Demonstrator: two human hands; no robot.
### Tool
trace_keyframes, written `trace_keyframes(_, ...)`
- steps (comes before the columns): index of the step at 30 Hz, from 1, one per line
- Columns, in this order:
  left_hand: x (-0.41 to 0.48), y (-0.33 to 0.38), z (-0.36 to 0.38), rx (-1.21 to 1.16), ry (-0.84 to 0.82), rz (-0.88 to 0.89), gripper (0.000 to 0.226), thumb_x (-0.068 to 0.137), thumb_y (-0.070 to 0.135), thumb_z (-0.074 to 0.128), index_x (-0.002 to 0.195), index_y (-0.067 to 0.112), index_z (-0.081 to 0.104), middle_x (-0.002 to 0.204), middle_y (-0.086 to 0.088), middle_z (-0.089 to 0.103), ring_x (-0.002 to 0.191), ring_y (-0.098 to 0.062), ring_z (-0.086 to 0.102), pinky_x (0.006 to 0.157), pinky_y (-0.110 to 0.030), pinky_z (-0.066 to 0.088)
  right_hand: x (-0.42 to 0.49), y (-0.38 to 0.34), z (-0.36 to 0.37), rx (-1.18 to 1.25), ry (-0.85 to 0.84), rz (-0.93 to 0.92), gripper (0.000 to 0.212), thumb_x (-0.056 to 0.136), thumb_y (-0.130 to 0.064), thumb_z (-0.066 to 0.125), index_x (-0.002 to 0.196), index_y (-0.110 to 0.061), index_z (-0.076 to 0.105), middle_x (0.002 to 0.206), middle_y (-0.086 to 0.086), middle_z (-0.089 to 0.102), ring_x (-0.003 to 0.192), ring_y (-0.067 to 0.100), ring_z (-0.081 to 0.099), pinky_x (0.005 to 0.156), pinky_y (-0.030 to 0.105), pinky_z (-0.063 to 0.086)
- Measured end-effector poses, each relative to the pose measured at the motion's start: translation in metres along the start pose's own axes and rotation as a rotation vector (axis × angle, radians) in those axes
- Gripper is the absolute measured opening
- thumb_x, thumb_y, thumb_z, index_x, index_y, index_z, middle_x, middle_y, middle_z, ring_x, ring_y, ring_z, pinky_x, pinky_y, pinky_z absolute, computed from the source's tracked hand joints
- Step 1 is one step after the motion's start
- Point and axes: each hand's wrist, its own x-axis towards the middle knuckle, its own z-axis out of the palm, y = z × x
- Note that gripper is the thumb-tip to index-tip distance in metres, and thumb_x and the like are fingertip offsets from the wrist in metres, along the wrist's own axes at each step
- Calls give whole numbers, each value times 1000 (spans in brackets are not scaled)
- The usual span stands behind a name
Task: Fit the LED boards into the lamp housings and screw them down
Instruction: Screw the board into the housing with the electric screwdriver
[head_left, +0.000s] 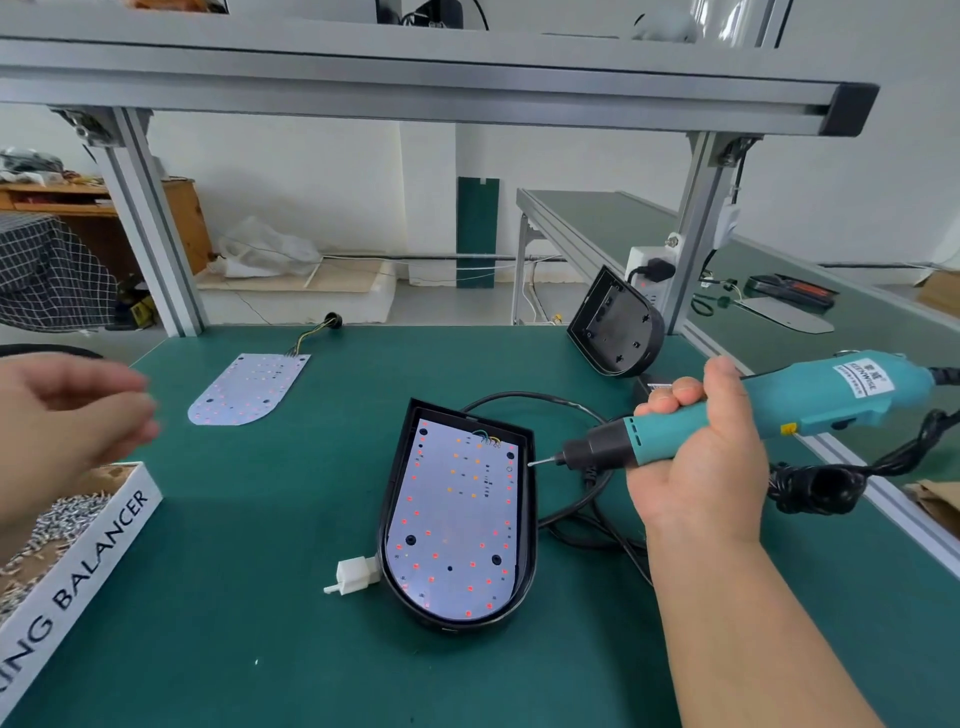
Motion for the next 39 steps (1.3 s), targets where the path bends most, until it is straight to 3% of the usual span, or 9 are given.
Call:
trace_keyframes(2, -13, 9, 23, -60, -14, 40, 18, 88, 4, 60, 85, 20, 67, 61, 3, 70, 56, -2, 66, 52, -10, 51, -1, 0, 1, 0, -3, 10, 16, 92, -23, 62, 83, -22, 49, 60, -8, 48, 51, 8, 45, 56, 20, 41)
trace_keyframes(4, -26, 18, 55, -127, -103, 78, 22, 85, 0, 61, 77, 19, 69, 53, 5, 66, 49, -1, 62, 47, -9, 47, -3, 0, 2, 1, -8, 25, 16, 93, -24, 61, 83, -22, 49, 60, -9, 48, 50, 8, 45, 57, 20, 41)
trace_keyframes(8, -56, 22, 105, -279, -268, -41, 42, 85, -10, 55, 58, 18, 71, 49, 4, 58, 44, -6, 53, 44, -13, 44, -5, 0, 5, 49, -27, 67, 16, 94, -24, 59, 82, -23, 47, 59, -10, 46, 49, 7, 44, 56, 20, 40)
trace_keyframes(13, -81, 11, 125, -202, -345, -6, 29, 84, 0, 65, 70, 24, 74, 61, -2, 68, 54, -11, 60, 63, -27, 50, -12, -1, 11, 132, -50, 104, 20, 95, -24, 56, 76, -23, 48, 58, -10, 44, 48, 6, 42, 51, 18, 39)
trace_keyframes(19, -100, 11, 139, -101, -375, 28, 18, 88, 12, 64, 72, 18, 71, 64, 2, 71, 49, -3, 60, 49, -12, 46, -23, -2, 18, 194, -111, 123, 24, 92, -27, 56, 71, -23, 48, 58, -11, 44, 47, 5, 42, 53, 17, 41)
trace_keyframes(27, -106, 15, 144, -160, -409, -30, 21, 88, 14, 64, 69, 19, 72, 67, -1, 72, 53, -7, 63, 49, -15, 48, -31, 0, 22, 204, -165, 122, 19, 72, -31, 65, 70, -22, 48, 56, -12, 44, 47, 4, 42, 52, 17, 42)
trace_keyframes(30, -105, 14, 143, -186, -406, -66, 23, 88, 14, 64, 68, 18, 74, 67, -1, 72, 53, -8, 62, 50, -15, 49, -30, 0, 22, 201, -156, 117, 19, 71, -32, 65, 71, -23, 48, 57, -12, 44, 47, 4, 43, 53, 18, 42)
trace_keyframes(35, -106, 14, 145, -193, -448, -69, 23, 88, 18, 63, 74, 34, 73, 67, 0, 72, 55, -9, 63, 51, -16, 49, -29, 0, 21, 205, -150, 121, 18, 75, -32, 65, 72, -23, 49, 57, -12, 44, 48, 4, 43, 53, 18, 42)
trace_keyframes(39, -106, 12, 146, -230, -457, -115, 21, 88, 20, 63, 71, 25, 74, 66, -2, 71, 54, -10, 62, 49, -16, 48, -30, 1, 21, 215, -138, 131, 17, 81, -31, 63, 73, -23, 51, 58, -12, 44, 48, 4, 43, 53, 18, 42)
